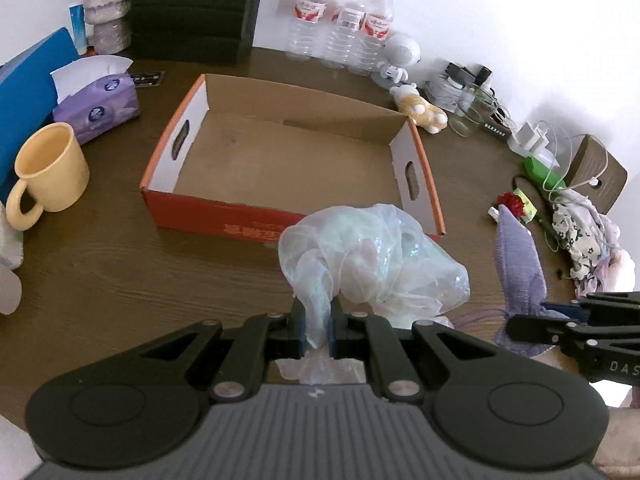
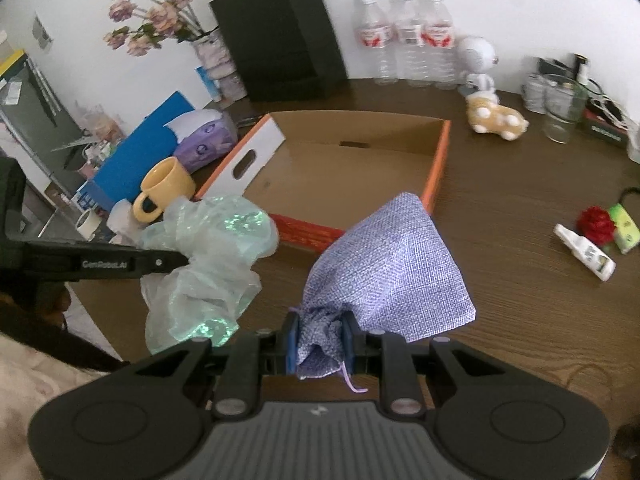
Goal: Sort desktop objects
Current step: 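Carry the plastic bag and lavender pouch together over the cardboard box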
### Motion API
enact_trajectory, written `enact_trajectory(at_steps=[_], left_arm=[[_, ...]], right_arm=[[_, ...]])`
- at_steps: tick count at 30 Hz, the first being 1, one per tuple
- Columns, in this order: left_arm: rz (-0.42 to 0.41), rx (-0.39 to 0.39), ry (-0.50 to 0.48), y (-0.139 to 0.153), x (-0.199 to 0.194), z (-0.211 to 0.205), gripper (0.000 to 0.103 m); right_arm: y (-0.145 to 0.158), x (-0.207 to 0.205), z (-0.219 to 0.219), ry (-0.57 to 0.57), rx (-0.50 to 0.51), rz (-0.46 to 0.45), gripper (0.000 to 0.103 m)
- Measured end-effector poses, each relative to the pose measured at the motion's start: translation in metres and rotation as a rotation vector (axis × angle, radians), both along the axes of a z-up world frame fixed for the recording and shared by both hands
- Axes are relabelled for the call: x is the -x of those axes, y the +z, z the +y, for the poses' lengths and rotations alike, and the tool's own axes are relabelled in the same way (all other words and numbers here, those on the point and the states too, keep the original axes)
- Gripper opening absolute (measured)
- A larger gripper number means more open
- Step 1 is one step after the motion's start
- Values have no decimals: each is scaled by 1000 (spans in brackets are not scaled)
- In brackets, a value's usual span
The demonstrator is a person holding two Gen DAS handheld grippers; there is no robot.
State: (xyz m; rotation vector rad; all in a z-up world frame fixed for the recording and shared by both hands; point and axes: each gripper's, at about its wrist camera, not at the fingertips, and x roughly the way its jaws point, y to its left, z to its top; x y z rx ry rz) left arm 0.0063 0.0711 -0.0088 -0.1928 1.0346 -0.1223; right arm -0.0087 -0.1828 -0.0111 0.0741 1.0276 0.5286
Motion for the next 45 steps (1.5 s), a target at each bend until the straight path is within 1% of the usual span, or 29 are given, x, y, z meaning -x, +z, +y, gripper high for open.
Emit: enact_trajectory(at_steps=[8,14,17,20,22,26,29,34,38,42,45], left_arm=[[0,0,36,0,-7,29,10],[-18,10,72,0,-19,52,10],[-50,13,83,2,-32,62,10],[-87,11,92,2,-52,71,10],[-103,-4,96,-2,-69,75,10],[-117,-18,81,-10,-106,78,10],[-134,-55,64,-16,-133,77,10],[-132,-99,59,-29,-176,78,10],[-113,-143,48,-44,-205,79,10],[-86,-174,18,-63,-225,75,10],[-58,-187,17,-78,-237,72,10]], right_arm=[[-5,-13,31,23,-8,19,21],[-6,-31,55,60,-16,-7,21],[-3,-50,67,67,-4,-46,21],[-1,-72,79,74,5,-79,21],[-1,-87,87,83,12,-94,21],[-9,-124,106,97,31,-100,21],[-17,-152,119,97,56,-105,21],[-35,-194,134,81,98,-97,21],[-51,-219,139,69,127,-81,21],[-71,-239,142,71,155,-56,21],[-89,-251,144,70,172,-31,21]])
